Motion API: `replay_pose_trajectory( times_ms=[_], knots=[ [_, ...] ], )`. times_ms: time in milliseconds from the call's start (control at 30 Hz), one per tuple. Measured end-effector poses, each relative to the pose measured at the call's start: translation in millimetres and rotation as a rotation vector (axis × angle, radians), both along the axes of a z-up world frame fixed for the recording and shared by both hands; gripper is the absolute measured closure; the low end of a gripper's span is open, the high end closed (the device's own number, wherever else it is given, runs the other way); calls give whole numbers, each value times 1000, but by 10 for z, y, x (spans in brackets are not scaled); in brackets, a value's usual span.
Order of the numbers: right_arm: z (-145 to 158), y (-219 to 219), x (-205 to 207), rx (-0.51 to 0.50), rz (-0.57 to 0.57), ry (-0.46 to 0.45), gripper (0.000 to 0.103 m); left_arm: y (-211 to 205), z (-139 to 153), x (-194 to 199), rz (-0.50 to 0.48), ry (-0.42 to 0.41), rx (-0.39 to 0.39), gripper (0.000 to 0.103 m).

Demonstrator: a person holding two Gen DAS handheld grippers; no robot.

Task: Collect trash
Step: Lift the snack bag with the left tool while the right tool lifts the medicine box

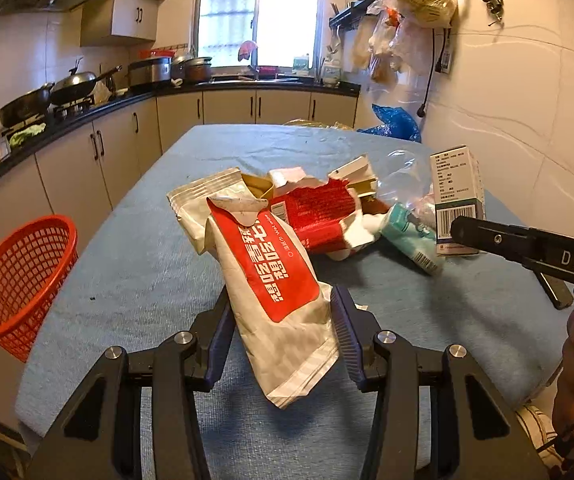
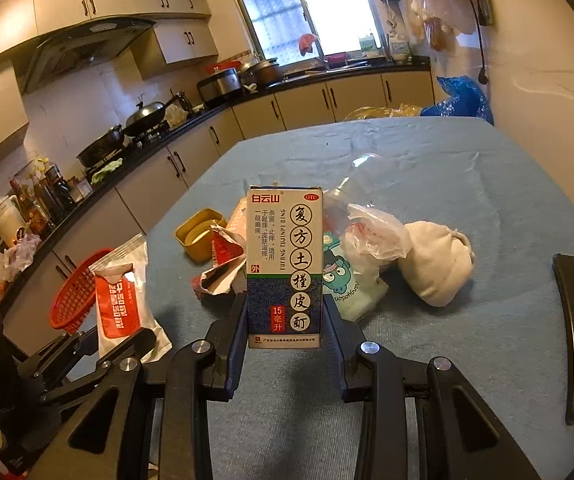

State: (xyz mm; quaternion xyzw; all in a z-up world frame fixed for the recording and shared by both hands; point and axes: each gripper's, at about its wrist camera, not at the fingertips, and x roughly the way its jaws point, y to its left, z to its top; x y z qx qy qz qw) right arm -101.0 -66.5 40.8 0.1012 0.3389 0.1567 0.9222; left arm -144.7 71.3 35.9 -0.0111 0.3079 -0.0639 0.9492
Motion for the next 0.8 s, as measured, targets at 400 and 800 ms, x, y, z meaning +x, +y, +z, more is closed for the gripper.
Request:
replay_pose_trajectory(
  times_ms=[400,800],
  knots=[
    [5,-59,-75,10,10,-2,66,-52,67,-39,4,-13,17,57],
    [-2,17,-52,-1,41,5,66,17,122,-54,18,-15,13,57]
  ],
)
